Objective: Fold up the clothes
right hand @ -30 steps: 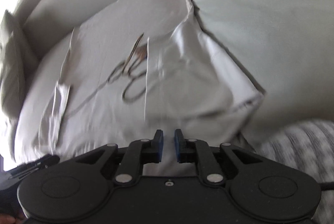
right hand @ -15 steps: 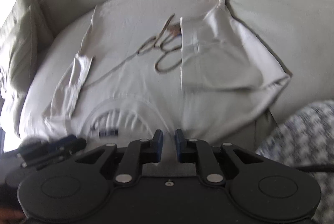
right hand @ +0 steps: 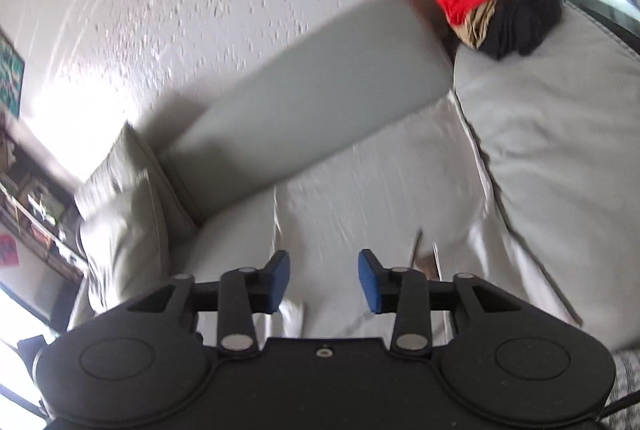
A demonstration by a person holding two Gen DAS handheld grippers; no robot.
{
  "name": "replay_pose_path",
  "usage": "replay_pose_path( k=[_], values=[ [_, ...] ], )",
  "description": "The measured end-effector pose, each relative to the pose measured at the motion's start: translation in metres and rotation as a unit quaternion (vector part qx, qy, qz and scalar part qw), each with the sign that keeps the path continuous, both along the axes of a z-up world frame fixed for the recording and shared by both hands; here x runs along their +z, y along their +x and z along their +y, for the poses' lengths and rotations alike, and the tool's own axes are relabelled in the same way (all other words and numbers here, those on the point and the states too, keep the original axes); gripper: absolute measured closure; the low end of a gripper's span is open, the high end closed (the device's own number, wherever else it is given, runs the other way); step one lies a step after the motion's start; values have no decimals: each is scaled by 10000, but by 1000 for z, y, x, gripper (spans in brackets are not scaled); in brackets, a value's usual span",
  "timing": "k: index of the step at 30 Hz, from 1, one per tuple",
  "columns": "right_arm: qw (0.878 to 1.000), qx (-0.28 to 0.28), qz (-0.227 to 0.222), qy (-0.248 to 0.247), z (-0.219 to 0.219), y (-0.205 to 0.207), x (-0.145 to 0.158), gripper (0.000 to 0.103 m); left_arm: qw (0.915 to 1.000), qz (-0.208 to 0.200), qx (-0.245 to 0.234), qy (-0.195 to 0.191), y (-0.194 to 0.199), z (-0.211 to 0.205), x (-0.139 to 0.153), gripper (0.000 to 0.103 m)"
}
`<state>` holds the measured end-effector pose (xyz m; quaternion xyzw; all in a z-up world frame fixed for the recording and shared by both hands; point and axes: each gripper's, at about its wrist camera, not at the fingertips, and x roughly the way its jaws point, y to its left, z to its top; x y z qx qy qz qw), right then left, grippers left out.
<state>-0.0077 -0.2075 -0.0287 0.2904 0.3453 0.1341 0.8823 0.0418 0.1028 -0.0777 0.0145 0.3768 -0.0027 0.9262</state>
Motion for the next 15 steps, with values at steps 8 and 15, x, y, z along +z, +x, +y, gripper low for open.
replay_pose_path(
  k=[8, 15],
  values=[
    [9991, -353, 100, -204, -10, 70, -12, 52, 9983, 322, 349, 322, 76, 12, -14, 63],
    [9911, -742, 767, -791, -22, 156, -63, 52, 9967, 702, 396, 110, 149, 32, -53, 63]
  ],
)
